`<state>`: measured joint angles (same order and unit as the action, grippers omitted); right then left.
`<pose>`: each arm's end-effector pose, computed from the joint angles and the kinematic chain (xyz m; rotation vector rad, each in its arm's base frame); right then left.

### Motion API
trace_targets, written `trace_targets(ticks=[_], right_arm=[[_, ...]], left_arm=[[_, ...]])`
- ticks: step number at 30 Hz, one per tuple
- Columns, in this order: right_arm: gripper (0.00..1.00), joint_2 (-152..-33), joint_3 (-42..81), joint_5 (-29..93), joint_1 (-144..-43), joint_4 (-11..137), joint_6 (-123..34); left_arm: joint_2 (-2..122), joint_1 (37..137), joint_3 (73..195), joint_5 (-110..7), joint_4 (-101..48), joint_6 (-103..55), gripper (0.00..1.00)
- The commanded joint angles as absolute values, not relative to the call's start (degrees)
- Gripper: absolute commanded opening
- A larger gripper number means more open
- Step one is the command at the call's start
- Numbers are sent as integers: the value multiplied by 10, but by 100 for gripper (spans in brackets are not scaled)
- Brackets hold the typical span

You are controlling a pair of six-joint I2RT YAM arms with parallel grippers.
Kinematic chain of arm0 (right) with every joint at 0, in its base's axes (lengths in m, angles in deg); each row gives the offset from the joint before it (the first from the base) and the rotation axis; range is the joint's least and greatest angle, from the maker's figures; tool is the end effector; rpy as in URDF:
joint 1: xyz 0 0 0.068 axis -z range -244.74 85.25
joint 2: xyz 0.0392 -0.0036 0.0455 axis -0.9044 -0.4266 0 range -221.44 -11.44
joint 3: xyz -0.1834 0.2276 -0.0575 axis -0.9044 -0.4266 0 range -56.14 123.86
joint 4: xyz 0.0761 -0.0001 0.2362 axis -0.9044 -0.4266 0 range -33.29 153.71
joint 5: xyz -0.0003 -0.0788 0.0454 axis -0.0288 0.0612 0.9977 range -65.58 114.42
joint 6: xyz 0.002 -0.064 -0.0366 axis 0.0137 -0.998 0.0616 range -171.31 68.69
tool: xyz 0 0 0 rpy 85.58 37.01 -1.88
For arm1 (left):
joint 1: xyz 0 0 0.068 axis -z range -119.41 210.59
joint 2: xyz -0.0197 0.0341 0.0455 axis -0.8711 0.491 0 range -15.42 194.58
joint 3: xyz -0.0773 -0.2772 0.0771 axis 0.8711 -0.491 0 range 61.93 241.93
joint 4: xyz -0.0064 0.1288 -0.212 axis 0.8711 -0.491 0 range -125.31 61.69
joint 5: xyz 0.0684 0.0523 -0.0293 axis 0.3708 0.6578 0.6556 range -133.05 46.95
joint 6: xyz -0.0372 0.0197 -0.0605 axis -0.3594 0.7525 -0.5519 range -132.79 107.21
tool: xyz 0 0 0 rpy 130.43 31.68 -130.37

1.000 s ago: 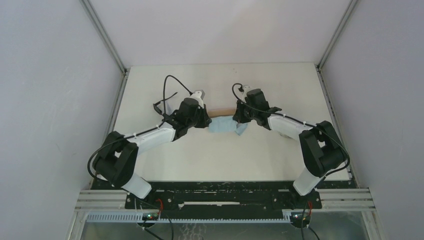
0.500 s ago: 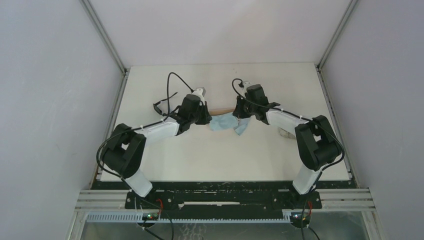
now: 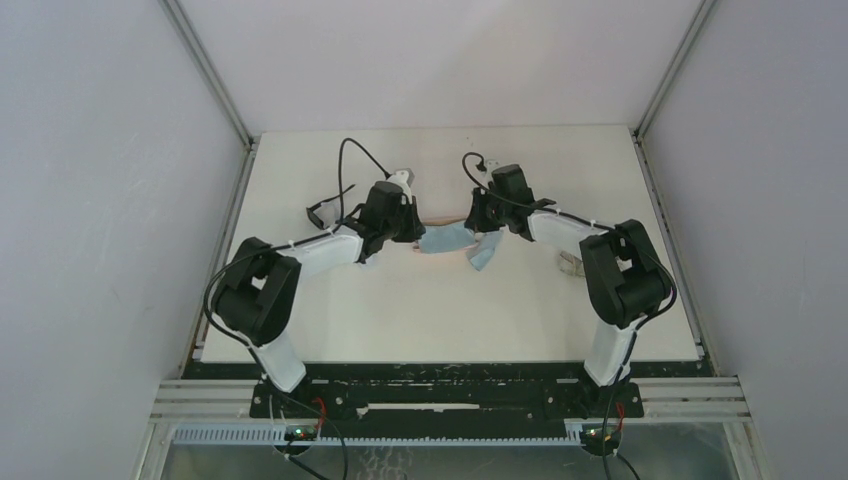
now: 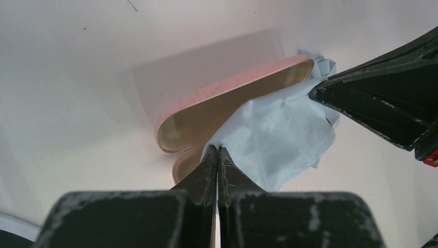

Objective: Organize the sunglasses
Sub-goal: Place the glasses cleaning cloth in the sunglasses case.

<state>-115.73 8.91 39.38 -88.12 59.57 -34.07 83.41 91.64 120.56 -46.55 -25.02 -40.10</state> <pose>0.3657 0.1754 0.2031 -0.2626 2.3749 0.6504 0.3304 -0.2032 0.2155 0.1096 2.2845 -0.6181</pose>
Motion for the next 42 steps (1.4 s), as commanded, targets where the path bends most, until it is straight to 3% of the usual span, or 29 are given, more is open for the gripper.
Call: trace_targets(ticks=[1, 42], right_arm=[[0, -1164, 118, 402, -875, 615, -351], [0, -1194, 141, 382, -863, 604, -352]], left_arm=[[842, 911, 1243, -476, -236, -382, 0], [871, 890, 1259, -490, -221, -370, 0]])
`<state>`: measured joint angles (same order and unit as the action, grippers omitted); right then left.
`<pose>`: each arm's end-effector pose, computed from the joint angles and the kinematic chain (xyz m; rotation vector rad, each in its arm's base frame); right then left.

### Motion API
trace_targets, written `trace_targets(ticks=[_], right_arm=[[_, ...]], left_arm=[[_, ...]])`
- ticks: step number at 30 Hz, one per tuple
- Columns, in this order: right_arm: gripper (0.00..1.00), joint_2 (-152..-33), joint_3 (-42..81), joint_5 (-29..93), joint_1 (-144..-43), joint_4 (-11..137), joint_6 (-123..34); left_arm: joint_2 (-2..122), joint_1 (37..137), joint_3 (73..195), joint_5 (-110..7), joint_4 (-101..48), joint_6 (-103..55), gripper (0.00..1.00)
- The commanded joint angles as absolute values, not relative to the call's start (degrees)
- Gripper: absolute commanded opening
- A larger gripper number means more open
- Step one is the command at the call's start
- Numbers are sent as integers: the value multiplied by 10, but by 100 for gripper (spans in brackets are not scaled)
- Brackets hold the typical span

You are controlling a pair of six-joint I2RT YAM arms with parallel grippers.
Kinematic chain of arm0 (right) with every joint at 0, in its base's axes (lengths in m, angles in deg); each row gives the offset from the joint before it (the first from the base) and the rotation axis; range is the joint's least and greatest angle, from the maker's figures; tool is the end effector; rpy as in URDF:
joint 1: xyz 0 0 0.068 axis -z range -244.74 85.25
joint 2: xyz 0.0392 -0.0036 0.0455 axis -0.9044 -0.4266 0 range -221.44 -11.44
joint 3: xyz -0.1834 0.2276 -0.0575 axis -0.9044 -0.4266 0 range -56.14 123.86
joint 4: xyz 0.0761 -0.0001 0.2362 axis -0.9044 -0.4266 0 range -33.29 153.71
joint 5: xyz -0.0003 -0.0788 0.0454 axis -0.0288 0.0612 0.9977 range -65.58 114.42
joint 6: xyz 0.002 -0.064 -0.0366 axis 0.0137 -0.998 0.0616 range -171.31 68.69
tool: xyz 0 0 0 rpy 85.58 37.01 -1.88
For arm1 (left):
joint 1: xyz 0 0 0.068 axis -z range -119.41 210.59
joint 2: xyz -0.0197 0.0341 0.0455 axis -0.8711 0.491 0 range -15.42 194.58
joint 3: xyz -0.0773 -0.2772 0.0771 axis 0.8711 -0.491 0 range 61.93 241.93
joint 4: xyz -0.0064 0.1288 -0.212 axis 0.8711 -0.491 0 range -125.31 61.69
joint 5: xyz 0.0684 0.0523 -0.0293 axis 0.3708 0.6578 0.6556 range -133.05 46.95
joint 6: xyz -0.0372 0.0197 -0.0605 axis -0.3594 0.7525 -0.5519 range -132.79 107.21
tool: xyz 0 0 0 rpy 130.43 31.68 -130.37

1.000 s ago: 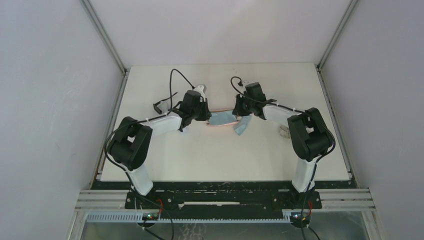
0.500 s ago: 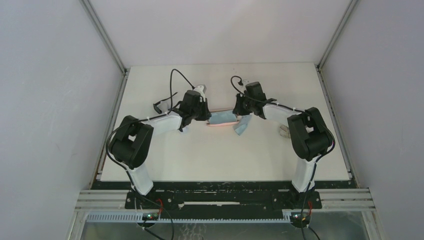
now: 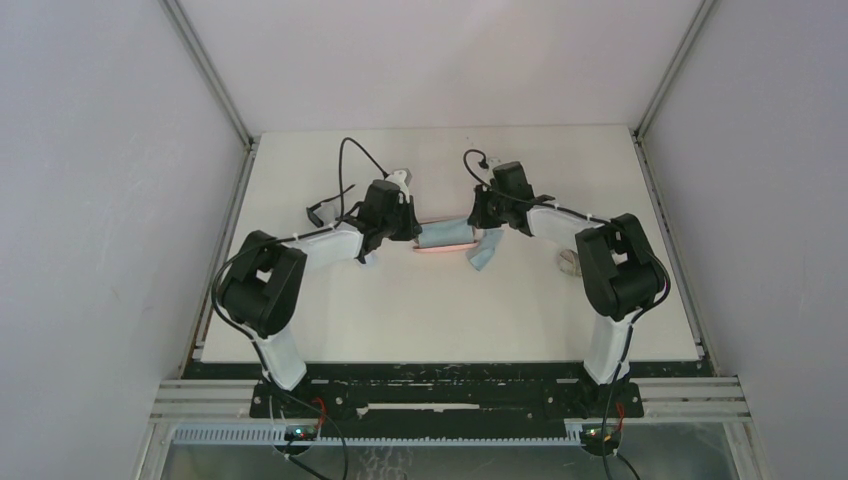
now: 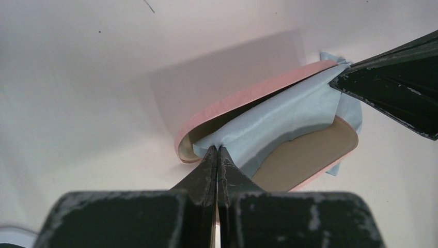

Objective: Organize the sunglasses
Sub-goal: Place the glasses cleaning cloth in the sunglasses case.

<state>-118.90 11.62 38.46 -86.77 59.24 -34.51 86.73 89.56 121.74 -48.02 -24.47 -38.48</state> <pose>0.3826 0.1709 0.1955 -0.2338 2.3862 0.6144 0.3457 -0.1973 0.2016 0.1146 2.3089 -0.6010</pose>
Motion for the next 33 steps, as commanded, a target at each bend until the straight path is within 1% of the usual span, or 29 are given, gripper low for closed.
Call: trace_targets(ticks=[1, 20, 24, 29, 33], right_arm=[[0, -1196, 142, 384, -863, 605, -352], [0, -1206, 142, 391, -861, 607, -350], [1, -1207, 143, 392, -860, 606, -350], [7, -1206, 143, 393, -860, 606, -348], [15, -1204, 143, 392, -860, 607, -348]], left_arm=[[872, 890, 1259, -490, -222, -370, 0], [885, 887, 1275, -483, -229, -369, 1], [886, 887, 1272, -479, -229, -369, 6], [885, 887, 1269, -473, -230, -370, 13], [882, 887, 1264, -468, -230, -369, 19]])
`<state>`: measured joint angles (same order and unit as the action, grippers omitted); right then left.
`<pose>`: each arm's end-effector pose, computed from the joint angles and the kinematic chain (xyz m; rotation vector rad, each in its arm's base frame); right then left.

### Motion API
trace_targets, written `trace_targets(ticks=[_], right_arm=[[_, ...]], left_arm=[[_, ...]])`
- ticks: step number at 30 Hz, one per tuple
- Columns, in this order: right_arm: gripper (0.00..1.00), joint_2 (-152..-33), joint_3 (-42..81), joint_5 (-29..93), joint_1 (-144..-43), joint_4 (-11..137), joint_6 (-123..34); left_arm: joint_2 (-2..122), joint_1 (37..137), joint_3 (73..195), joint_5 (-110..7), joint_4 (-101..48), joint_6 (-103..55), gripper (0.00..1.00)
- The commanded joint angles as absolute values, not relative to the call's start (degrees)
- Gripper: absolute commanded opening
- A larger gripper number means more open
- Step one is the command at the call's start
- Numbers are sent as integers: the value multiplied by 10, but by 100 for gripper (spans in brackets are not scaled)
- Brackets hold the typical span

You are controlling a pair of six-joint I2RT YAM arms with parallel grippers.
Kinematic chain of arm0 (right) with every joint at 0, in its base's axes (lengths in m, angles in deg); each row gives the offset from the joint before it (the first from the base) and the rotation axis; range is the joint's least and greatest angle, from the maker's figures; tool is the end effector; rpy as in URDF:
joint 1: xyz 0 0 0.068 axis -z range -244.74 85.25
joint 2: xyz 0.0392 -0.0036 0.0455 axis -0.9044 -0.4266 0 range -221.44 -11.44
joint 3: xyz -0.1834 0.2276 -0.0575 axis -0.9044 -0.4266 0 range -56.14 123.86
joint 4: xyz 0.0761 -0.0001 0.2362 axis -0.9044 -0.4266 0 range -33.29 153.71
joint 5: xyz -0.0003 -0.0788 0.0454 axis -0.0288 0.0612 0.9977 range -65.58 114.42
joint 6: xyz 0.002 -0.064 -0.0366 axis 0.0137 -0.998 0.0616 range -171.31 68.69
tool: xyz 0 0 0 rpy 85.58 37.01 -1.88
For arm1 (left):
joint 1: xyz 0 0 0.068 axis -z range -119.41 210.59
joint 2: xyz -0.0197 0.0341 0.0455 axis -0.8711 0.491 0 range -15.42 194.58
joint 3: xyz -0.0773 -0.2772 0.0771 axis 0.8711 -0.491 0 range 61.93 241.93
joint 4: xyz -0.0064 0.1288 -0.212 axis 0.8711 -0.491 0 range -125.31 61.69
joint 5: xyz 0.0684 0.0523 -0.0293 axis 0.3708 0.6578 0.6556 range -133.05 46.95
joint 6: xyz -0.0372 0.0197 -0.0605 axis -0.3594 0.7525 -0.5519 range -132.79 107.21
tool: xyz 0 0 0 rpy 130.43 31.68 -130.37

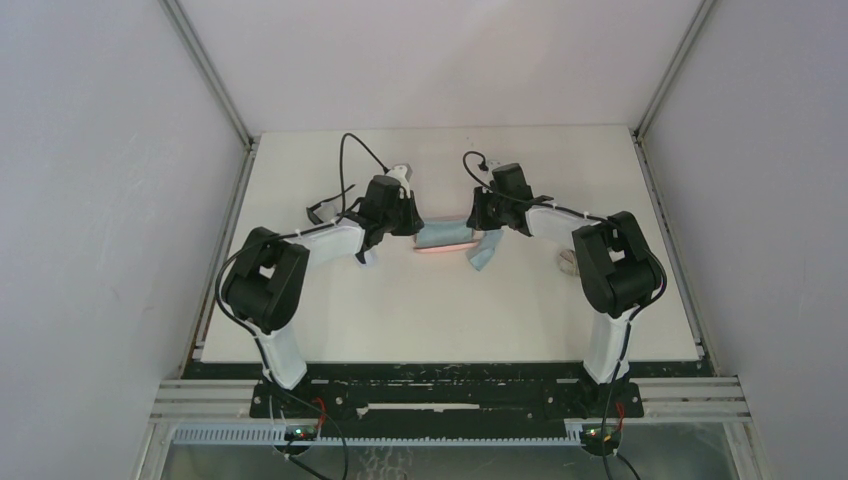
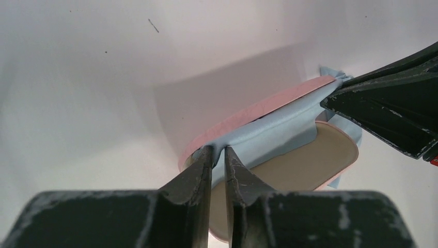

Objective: Organize the sunglasses
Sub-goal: Place the glasses cleaning cloth in the sunglasses case.

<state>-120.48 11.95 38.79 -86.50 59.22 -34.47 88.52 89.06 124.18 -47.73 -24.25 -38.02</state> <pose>0.3863 0.1706 0.1863 -0.2285 2.4091 0.6147 0.3575 -0.1995 0.2036 0.1110 2.2907 -0.5929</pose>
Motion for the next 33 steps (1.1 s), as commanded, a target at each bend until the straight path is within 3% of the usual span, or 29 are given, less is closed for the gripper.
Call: trace_targets(ticks=[1, 33], right_arm=[[17, -1203, 143, 391, -860, 606, -347], [26, -1158, 137, 373, -860, 593, -354]], left_arm=[[881, 887, 1264, -467, -230, -370, 20], [852, 887, 1238, -466, -230, -369, 37]])
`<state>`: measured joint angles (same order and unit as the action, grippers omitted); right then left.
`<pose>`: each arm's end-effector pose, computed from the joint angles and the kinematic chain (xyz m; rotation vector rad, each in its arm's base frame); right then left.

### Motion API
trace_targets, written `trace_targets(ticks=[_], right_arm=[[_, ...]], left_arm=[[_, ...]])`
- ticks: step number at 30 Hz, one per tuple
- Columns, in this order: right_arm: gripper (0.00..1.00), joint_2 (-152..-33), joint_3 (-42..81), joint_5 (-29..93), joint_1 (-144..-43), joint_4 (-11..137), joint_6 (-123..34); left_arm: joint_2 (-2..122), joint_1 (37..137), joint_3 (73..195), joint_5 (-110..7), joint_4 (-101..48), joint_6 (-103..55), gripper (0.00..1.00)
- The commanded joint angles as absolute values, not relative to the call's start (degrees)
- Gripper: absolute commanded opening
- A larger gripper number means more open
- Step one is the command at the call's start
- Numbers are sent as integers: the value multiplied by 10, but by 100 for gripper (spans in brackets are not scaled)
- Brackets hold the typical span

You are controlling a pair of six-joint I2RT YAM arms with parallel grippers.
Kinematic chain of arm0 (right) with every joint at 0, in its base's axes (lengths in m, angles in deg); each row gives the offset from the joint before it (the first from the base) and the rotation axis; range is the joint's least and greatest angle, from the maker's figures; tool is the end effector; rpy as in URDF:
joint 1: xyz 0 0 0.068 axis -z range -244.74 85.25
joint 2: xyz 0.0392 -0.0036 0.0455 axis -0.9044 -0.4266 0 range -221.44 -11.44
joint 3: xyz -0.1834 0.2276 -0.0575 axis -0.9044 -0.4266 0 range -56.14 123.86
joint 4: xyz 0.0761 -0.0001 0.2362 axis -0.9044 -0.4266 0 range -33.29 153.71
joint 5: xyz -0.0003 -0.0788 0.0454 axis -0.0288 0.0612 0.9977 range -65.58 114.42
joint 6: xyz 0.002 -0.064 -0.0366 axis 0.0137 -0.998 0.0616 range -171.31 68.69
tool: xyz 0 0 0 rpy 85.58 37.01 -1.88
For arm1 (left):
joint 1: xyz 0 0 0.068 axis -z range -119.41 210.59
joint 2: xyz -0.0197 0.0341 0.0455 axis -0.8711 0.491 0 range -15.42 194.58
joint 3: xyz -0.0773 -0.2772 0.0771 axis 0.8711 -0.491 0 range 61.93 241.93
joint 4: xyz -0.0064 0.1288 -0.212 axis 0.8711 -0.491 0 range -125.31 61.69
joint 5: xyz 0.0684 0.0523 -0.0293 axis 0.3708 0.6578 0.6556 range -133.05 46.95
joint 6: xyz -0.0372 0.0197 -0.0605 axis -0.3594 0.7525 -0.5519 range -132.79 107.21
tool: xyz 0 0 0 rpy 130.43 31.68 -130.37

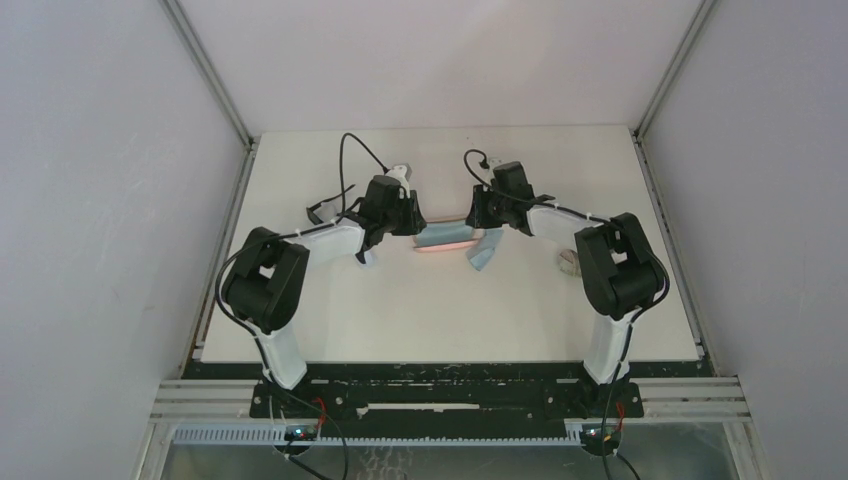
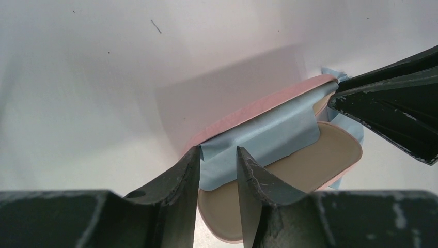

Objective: Organize the sunglasses
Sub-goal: Place the glasses cleaning cloth in the sunglasses case.

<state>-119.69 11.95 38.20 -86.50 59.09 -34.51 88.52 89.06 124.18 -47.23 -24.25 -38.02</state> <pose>0.3854 0.1696 0.1915 -0.2250 2.3968 0.6048 0.3578 -0.1990 0.2035 0.1060 2.2893 -0.5836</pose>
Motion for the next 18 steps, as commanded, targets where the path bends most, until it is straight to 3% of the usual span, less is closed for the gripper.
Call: trace_targets(ticks=[1, 18], right_arm=[[26, -1154, 135, 372, -860, 592, -354], [27, -1079, 93, 356, -858, 580, -357]], left_arm=[[849, 887, 1237, -467, -230, -370, 37], [792, 887, 1206, -478, -229, -381, 38]])
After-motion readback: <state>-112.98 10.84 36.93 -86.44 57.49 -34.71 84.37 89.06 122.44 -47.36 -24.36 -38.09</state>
